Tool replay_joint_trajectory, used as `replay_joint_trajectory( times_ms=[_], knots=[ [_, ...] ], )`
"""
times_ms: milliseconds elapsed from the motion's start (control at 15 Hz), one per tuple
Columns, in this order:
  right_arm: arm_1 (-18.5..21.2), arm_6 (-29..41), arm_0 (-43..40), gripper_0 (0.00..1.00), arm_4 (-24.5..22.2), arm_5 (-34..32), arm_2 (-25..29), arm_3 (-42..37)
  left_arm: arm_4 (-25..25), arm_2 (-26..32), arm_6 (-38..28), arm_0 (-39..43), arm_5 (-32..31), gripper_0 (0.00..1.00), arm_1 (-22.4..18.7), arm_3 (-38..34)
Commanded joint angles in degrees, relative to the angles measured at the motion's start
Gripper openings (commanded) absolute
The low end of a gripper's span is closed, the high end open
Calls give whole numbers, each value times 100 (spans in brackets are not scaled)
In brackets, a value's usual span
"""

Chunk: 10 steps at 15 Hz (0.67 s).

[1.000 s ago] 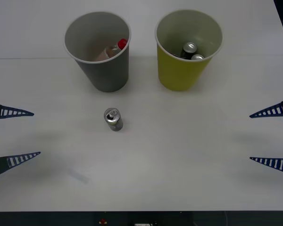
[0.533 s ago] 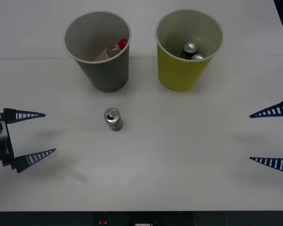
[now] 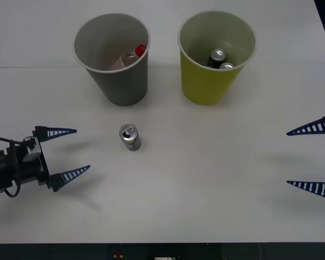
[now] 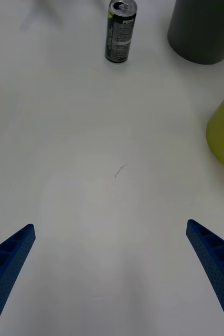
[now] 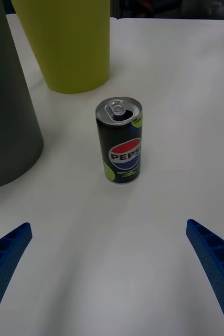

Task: Put the can into the green bin and the plastic bottle into the gray bin

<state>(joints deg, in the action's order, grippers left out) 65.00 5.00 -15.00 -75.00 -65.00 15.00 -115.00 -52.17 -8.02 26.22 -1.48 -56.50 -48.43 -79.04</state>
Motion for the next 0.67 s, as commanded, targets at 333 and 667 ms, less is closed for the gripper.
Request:
replay_joint_trajectory(
  times_ms=[333,667],
  knots=[
    [0,0,0,100,0,0,0,0,489,-613,515,-573,25,100,581,855],
    [0,0,0,100,0,0,0,0,1183,-1211,1183,-1021,34,100,827,1611]
  ],
)
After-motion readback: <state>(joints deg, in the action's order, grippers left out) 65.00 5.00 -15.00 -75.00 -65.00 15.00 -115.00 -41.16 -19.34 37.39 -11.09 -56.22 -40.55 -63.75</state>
